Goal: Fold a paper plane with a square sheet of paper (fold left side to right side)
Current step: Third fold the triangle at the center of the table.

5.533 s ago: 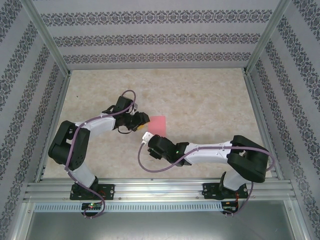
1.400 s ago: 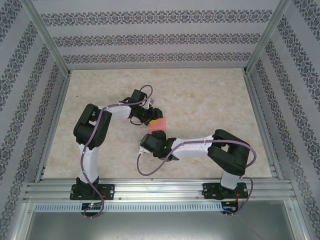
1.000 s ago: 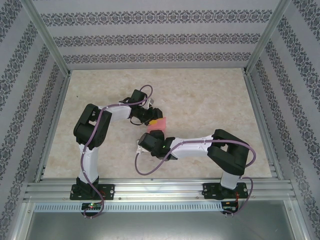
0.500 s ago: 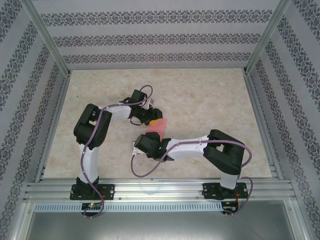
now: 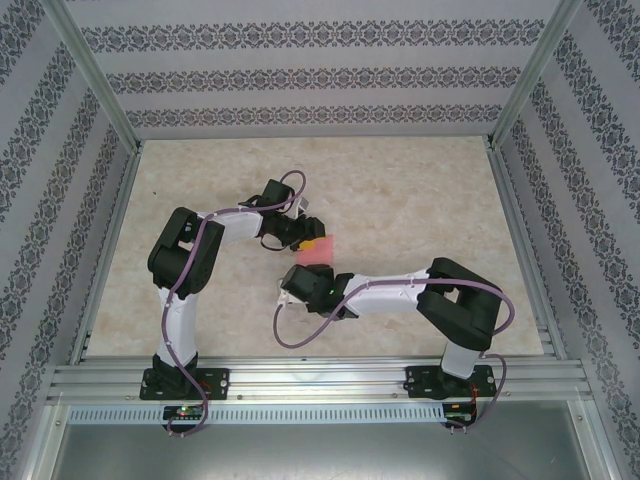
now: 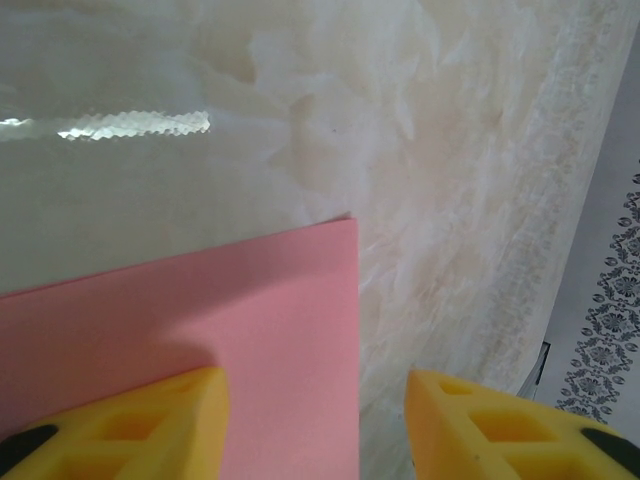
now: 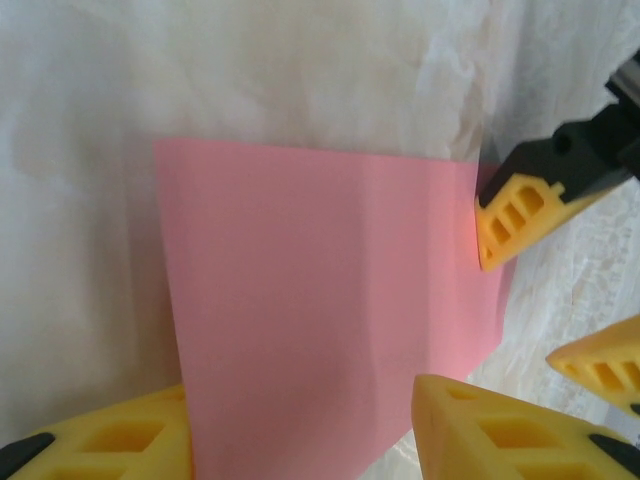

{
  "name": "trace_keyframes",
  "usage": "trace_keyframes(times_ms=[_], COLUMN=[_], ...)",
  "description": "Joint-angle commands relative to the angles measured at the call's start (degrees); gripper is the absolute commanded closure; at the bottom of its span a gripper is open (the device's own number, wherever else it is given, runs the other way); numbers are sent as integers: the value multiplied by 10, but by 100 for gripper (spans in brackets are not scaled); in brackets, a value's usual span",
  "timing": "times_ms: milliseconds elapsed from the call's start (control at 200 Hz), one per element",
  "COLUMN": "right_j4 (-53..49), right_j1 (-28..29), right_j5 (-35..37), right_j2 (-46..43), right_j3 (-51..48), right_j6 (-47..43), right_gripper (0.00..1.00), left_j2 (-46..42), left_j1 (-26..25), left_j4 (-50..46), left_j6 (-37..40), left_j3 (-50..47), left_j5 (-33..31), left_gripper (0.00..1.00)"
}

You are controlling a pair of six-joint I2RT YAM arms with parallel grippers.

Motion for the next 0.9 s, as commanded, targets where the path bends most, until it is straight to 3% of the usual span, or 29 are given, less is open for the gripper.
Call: trace_keyframes(times_ms=[0, 894], right_j4=[-7, 33], right_j1=[-4, 48], right_j5=[4, 15], right_j2=[-24, 42], right_j3=[-6, 27], right_j6=[9, 37], right_gripper=[49, 49], left_j2=[27, 39], left_j1=[-6, -10], left_j4=[-7, 3], left_j6=[8, -6], left_j3=[-6, -5], left_j5=[-10, -12], left_gripper=[49, 50])
